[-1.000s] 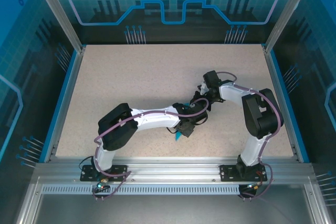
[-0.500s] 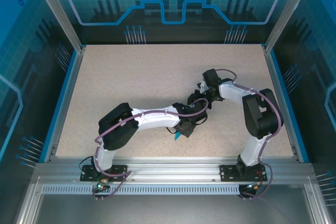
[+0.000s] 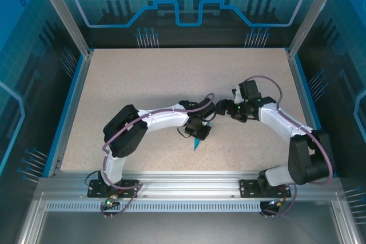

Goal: Fold a paper plane with a square sheet of paper (fold left side to right side)
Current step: Fold the wing for the fifth time at the center of the table.

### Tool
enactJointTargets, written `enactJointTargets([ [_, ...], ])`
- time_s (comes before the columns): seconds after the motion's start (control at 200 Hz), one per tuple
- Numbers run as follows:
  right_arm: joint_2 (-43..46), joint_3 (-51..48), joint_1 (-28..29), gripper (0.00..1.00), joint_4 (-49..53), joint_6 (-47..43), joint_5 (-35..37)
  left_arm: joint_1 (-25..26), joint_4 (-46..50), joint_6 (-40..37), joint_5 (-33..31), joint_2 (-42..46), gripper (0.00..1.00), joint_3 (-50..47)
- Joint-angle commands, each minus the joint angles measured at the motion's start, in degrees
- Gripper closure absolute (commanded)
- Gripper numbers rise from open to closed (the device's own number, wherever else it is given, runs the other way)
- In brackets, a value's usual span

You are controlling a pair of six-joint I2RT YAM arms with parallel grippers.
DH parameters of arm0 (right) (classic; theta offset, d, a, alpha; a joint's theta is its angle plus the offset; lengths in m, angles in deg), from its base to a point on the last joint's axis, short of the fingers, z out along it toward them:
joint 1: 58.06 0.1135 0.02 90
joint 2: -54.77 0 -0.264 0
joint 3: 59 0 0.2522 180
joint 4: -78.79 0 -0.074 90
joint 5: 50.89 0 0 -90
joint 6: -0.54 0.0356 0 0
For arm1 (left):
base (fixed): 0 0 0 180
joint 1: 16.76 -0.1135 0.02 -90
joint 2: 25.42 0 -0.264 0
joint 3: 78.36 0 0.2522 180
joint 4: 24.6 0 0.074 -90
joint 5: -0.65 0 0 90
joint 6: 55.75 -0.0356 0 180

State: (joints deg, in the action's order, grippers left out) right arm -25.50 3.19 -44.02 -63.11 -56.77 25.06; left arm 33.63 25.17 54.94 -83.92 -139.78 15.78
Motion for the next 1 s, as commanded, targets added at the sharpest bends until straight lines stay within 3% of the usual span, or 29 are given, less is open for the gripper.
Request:
enactJointTargets([
  [0.0,2.90,-4.19,-0.49,0.14,-2.61,-2.00,0.20,-2.62,-2.93,2.76,9.02,1.44,0.90,-1.31],
  [0.185,5.18,-10.15,-0.17,0.15,-8.90,-0.69,-3.55,-7.05,-9.18,7.38,19.75,0.20,0.90,-2.99],
  [0.675,4.02,-21.61,1.32,0.31,-31.80,10.94,-12.86,-11.07,-22.62,14.72,29.56,-0.92,0.91,-8.81],
  [0.995,-1.22,-23.68,2.20,0.41,-42.65,17.24,-12.74,-12.57,-32.05,19.19,33.44,-1.69,0.92,-13.62],
])
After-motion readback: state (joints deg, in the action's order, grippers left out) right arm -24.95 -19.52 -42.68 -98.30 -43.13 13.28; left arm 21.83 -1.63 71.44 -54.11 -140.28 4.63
